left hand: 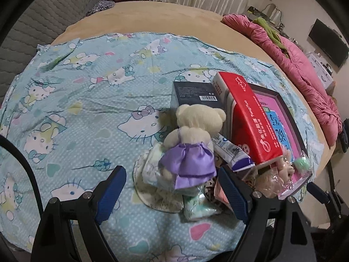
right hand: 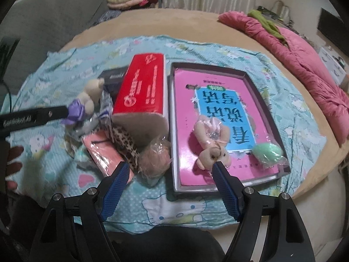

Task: Organize soft objects
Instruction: 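Grasp the clear bag of brown bread with right while left approaches the teddy bear, then grasp the cream teddy bear in purple dress with the left gripper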

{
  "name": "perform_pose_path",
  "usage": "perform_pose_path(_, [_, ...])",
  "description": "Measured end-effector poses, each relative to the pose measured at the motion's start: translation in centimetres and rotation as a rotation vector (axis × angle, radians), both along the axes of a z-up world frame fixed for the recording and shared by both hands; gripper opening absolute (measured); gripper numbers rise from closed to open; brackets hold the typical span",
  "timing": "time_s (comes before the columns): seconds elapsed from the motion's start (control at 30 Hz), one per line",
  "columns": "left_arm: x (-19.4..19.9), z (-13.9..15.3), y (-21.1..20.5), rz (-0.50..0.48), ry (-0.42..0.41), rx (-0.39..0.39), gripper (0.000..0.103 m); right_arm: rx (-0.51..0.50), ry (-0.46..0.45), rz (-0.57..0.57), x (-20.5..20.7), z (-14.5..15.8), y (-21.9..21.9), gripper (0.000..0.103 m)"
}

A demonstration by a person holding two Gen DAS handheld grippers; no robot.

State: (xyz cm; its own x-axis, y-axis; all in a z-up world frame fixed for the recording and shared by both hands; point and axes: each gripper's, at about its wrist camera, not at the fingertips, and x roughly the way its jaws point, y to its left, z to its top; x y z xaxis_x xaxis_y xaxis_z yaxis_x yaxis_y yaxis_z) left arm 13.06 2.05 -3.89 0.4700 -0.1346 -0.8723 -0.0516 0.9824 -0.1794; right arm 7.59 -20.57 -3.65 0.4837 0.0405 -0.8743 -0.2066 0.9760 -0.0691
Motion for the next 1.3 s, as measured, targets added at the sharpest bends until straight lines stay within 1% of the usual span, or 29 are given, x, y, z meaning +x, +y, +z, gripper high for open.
perform_pose_path(0.1, [0.7, -0.5, -0.1, -0.004, 0.011, -0.005, 0.086, -0.046, 0.014, 0.041, 0.5, -0.7, 0.8, 0.079])
perform_pose_path(0.17, [1.1, -0.8, -0.2, -0.009, 0.015, -0.003, 0.086, -0.101, 0.025, 0.088, 0.8, -1.4, 1.6, 0.079])
perform_pose_path(0.27, [1.5, -1.0, -0.3, -0.014, 0.02, -0.005, 0.086, -0.186, 0.016, 0.161, 1.1, -2.3, 2.7, 0.078])
perform_pose_path(0.33, [1.8, -1.0, -0.3, -0.016, 0.019, -0.005, 0.086, -0.211, 0.01, 0.204, 1.1, -2.8, 3.4, 0.078])
perform_pose_path(0.4, [2.0, -1.2, -0.2, -0.016, 0.02, -0.005, 0.086, -0.264, 0.008, 0.264, 1.0, -3.4, 4.4, 0.078])
perform_pose_path(0.53, [2.3, -1.6, -0.1, -0.019, 0.032, -0.008, 0.086, -0.339, -0.004, 0.344, 0.7, -4.6, 5.8, 0.077])
perform_pose_path(0.6, [2.4, -1.8, -0.1, -0.02, 0.036, -0.006, 0.086, -0.369, -0.008, 0.361, 0.7, -5.0, 6.2, 0.074])
perform_pose_path(0.63, [2.5, -1.9, -0.1, -0.021, 0.038, -0.007, 0.086, -0.389, -0.011, 0.368, 0.7, -5.3, 6.4, 0.071])
perform_pose_path(0.7, [2.7, -2.0, -0.2, -0.025, 0.041, -0.007, 0.086, -0.414, -0.007, 0.379, 1.0, -5.9, 6.5, 0.069])
perform_pose_path(0.73, [2.8, -2.0, -0.3, -0.028, 0.04, -0.004, 0.086, -0.419, -0.001, 0.385, 1.0, -6.2, 6.5, 0.067])
perform_pose_path(0.77, [2.9, -2.0, -0.3, -0.028, 0.04, -0.002, 0.086, -0.425, 0.007, 0.394, 1.1, -6.6, 6.4, 0.059])
perform_pose_path(0.93, [3.4, -2.4, -0.6, -0.035, 0.053, 0.003, 0.086, -0.47, 0.0, 0.425, 1.2, -7.6, 6.9, 0.058])
perform_pose_path(1.0, [3.6, -2.5, -0.8, -0.036, 0.056, 0.009, 0.086, -0.472, -0.003, 0.429, 1.1, -7.8, 7.0, 0.057])
perform_pose_path(1.07, [3.9, -2.7, -0.9, -0.039, 0.059, 0.013, 0.085, -0.446, 0.002, 0.412, 1.4, -7.8, 6.6, 0.053])
perform_pose_path(1.1, [4.0, -2.8, -1.0, -0.041, 0.064, 0.011, 0.083, -0.417, -0.001, 0.401, 1.5, -7.5, 6.3, 0.052])
perform_pose_path(1.17, [4.2, -3.1, -1.0, -0.052, 0.07, -0.006, 0.078, -0.323, -0.009, 0.369, 1.7, -6.5, 5.6, 0.05])
perform_pose_path(1.27, [4.2, -3.4, -1.1, -0.057, 0.066, -0.019, 0.068, -0.206, -0.009, 0.321, 2.1, -5.3, 4.2, 0.049])
perform_pose_path(1.3, [4.2, -3.5, -1.1, -0.06, 0.067, -0.025, 0.058, -0.173, -0.009, 0.304, 2.2, -5.0, 3.7, 0.049])
